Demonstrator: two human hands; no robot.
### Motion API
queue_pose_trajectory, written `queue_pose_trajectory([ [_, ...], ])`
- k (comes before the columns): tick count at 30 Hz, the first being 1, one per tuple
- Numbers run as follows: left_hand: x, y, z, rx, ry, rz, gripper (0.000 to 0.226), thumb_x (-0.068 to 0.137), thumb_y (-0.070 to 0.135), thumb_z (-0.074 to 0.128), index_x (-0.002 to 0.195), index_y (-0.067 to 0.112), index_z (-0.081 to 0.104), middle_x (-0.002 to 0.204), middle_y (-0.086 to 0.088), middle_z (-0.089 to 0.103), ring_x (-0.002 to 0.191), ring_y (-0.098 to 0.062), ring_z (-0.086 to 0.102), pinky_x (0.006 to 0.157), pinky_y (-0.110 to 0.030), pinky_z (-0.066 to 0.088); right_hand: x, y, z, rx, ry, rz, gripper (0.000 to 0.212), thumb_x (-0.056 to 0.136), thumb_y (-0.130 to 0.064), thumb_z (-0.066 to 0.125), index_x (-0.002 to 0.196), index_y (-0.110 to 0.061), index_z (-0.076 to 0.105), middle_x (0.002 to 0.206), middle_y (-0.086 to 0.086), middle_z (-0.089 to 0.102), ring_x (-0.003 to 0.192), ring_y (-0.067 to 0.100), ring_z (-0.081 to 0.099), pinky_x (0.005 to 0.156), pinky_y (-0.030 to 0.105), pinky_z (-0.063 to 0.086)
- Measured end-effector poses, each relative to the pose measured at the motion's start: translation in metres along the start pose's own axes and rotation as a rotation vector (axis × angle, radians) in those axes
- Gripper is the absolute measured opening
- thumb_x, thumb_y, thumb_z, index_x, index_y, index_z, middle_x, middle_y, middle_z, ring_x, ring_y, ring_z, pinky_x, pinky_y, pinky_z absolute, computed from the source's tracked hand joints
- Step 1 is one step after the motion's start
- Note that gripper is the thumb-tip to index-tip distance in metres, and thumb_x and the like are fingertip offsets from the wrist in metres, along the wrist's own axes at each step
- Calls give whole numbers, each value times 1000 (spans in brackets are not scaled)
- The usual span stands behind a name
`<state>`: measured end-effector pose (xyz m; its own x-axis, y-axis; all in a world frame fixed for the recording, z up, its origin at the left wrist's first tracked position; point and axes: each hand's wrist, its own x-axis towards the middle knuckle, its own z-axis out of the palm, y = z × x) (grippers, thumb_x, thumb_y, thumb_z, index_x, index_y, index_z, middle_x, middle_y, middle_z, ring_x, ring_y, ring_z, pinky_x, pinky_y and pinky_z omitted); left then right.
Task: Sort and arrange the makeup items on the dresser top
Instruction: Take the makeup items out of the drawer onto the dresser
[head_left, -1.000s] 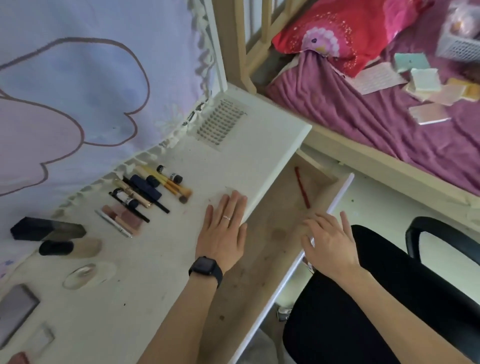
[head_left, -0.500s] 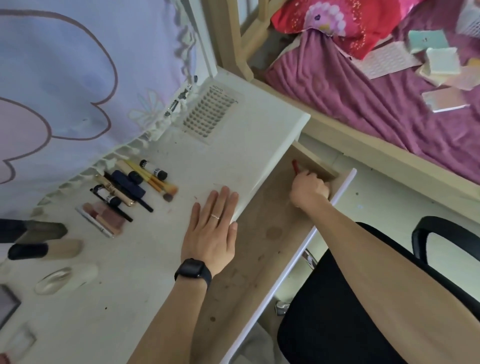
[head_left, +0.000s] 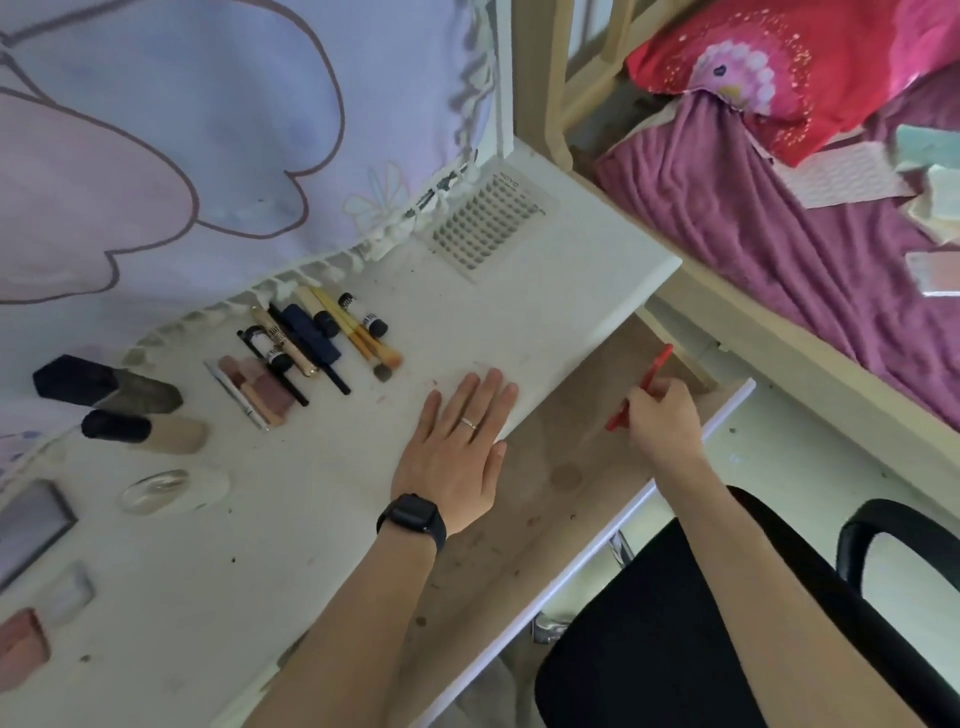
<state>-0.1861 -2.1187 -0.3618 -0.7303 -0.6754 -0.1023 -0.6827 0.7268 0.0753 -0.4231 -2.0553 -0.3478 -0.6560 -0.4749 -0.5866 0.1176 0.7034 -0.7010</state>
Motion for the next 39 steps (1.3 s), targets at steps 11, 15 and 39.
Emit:
queue_pose_trajectory([
  [11, -80, -46, -10, -9, -23, -188, 73, 97, 61, 34, 159, 30, 12, 167, 1, 6, 153, -22, 8, 121, -53, 10, -71, -40, 50, -231, -212, -494, 30, 103, -28, 51, 133, -29, 58, 108, -16, 61, 84, -2, 61, 63, 9, 44],
  [15, -90, -51, -7, -39, -36, -274, 76, 92, 69, 33, 157, 41, 6, 167, 5, 3, 153, -20, 6, 120, -53, 4, -60, -67, 86, -432, -269, -613, 39, 100, -15, 47, 138, -23, 54, 119, -4, 59, 83, 5, 61, 69, 15, 46],
  [39, -89, -49, -1, -138, 62, -306, 80, 86, 66, 46, 156, 42, 16, 167, 7, 3, 153, -20, 10, 121, -58, 13, -46, -104, 184, -748, -302, -1001, 48, 100, -38, 50, 147, -29, 47, 145, -2, 50, 127, 25, 43, 103, 39, 41],
])
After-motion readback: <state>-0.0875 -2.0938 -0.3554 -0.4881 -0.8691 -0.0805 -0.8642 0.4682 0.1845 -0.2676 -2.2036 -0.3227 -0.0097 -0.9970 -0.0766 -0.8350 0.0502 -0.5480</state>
